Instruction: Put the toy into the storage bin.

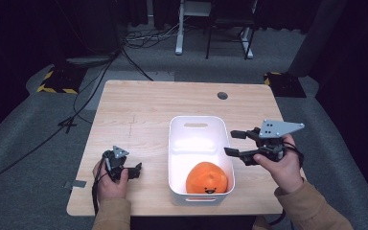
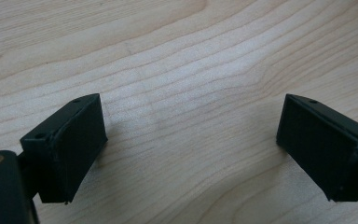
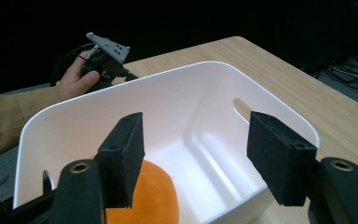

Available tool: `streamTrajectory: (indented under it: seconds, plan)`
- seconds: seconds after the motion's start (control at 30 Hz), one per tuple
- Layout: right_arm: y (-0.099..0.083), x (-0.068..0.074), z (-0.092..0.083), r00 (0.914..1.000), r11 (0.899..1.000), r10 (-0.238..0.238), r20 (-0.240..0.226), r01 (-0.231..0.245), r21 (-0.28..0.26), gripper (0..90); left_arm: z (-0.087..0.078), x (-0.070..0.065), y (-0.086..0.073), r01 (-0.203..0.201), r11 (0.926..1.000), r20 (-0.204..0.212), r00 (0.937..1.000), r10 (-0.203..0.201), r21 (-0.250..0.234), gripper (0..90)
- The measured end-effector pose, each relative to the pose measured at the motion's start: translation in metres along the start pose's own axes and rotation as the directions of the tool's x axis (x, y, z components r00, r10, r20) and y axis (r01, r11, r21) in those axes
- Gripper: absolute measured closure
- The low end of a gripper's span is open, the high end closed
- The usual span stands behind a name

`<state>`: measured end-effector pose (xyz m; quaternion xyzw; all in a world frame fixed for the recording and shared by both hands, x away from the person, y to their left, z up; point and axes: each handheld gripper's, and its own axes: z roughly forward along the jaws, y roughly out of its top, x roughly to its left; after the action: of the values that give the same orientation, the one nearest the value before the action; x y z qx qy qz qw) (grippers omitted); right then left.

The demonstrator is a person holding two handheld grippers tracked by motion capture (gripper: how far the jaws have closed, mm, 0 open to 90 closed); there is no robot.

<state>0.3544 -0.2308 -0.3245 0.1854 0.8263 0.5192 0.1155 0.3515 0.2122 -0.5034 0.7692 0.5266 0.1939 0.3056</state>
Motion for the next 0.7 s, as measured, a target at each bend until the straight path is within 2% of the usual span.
streamTrajectory:
  seconds: [0.4,0.47,0.7]
  plan:
    - [-0.012,-0.026,-0.016,0.9970,0.999,0.038,0.068,-0.040,0.024,35.1,0.000,0.000,0.000,0.000,1.0000,0.000,1.0000,0.000,0.000,8.4]
    - [-0.017,-0.034,-0.019,0.9948,0.998,0.056,0.086,-0.059,0.035,34.2,0.000,0.000,0.000,0.000,1.0000,0.001,1.0000,0.000,0.000,8.4]
    - [-0.024,-0.047,-0.026,0.9886,0.994,0.077,0.129,-0.086,0.067,31.9,0.000,0.000,0.000,0.000,1.0000,0.003,1.0000,0.000,0.000,8.3]
